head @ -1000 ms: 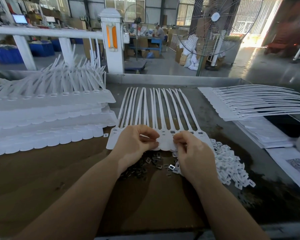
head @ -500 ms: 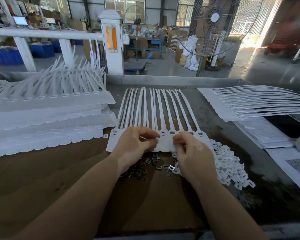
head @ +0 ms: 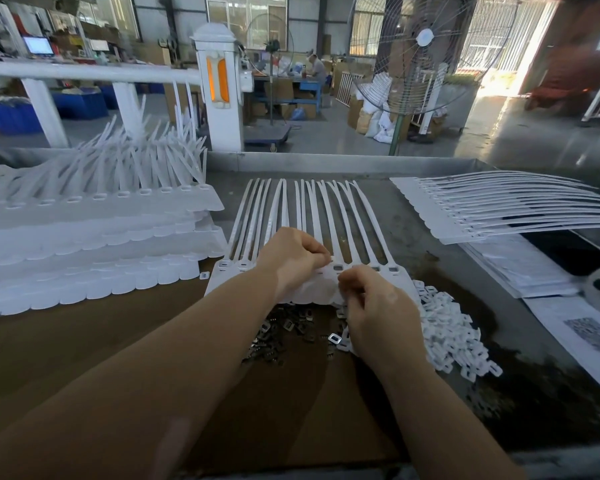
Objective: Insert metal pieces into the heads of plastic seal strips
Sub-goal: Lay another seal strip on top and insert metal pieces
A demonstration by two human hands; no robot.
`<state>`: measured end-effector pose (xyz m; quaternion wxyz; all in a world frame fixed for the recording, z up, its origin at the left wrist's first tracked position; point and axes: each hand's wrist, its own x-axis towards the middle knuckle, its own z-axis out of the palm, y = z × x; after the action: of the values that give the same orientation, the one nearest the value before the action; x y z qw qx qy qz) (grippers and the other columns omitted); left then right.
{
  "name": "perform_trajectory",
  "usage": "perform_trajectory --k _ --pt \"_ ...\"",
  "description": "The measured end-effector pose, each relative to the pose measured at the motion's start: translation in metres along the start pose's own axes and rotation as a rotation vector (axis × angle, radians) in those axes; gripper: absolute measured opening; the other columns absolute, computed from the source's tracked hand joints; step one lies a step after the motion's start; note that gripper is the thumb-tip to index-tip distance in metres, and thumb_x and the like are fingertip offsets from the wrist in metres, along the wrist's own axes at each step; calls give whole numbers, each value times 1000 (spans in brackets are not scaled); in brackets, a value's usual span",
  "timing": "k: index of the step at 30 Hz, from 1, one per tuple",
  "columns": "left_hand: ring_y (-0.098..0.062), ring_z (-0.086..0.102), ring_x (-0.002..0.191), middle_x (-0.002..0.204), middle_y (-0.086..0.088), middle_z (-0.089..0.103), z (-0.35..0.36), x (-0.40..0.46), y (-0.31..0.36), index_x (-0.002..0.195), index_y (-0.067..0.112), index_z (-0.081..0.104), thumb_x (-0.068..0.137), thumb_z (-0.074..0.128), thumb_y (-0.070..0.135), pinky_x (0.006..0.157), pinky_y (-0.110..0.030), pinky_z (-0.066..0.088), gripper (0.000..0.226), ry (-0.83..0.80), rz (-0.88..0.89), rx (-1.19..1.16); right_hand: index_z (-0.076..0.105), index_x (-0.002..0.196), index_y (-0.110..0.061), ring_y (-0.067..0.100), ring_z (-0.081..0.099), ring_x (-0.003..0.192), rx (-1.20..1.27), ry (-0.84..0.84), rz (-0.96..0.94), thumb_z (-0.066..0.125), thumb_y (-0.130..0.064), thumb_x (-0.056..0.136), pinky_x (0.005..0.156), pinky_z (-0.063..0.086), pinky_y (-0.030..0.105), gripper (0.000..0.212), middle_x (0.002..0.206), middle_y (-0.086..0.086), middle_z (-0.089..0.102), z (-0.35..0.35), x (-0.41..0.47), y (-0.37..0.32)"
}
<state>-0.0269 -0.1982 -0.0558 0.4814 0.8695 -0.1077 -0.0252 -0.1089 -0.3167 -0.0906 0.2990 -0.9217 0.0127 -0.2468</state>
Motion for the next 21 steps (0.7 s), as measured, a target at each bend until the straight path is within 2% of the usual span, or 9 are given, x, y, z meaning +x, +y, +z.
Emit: perform_trajectory --k 6,11,14,17,19,21 --pt "-17 59 99 79 14 63 11 10 2 62 31 66 79 73 22 96 -43 45 21 -21 -103 27 64 103 -18 16 60 87 12 3 -7 51 -17 93 76 47 32 16 92 -2 68 1 0 1" --pt "-23 57 107 81 11 62 13 16 6 58 29 65 76 75 19 103 -47 38 22 -28 -182 34 63 104 -19 17 60 87 9 0 -9 51 -17 93 76 48 34 16 92 -1 68 1 0 1" --pt "-25 56 110 94 2 66 11 17 12 76 21 72 75 76 16 102 -45 41 7 -46 -213 38 63 104 -19 16 60 87 13 15 -15 52 -17 92 76 48 33 17 93 -1 68 1 0 0" --pt "-30 59 108 112 -13 66 11 21 17 106 2 67 75 75 13 97 -44 47 33 -54 -252 15 64 104 -19 17 61 88 19 21 -9 52 -15 91 77 48 34 18 94 -1 68 1 -1 0" --pt "-29 62 105 112 -15 66 11 23 19 110 -1 65 75 75 10 93 -40 50 37 -80 -266 14 64 103 -19 18 61 88 14 20 -7 52 -14 91 76 49 35 17 93 -1 68 1 0 0" --pt "-24 62 100 107 -11 68 10 25 19 105 3 69 74 76 12 93 -38 51 32 -113 -280 52 64 102 -18 18 61 87 11 21 -7 53 -14 91 76 49 35 16 92 -1 68 1 0 0"
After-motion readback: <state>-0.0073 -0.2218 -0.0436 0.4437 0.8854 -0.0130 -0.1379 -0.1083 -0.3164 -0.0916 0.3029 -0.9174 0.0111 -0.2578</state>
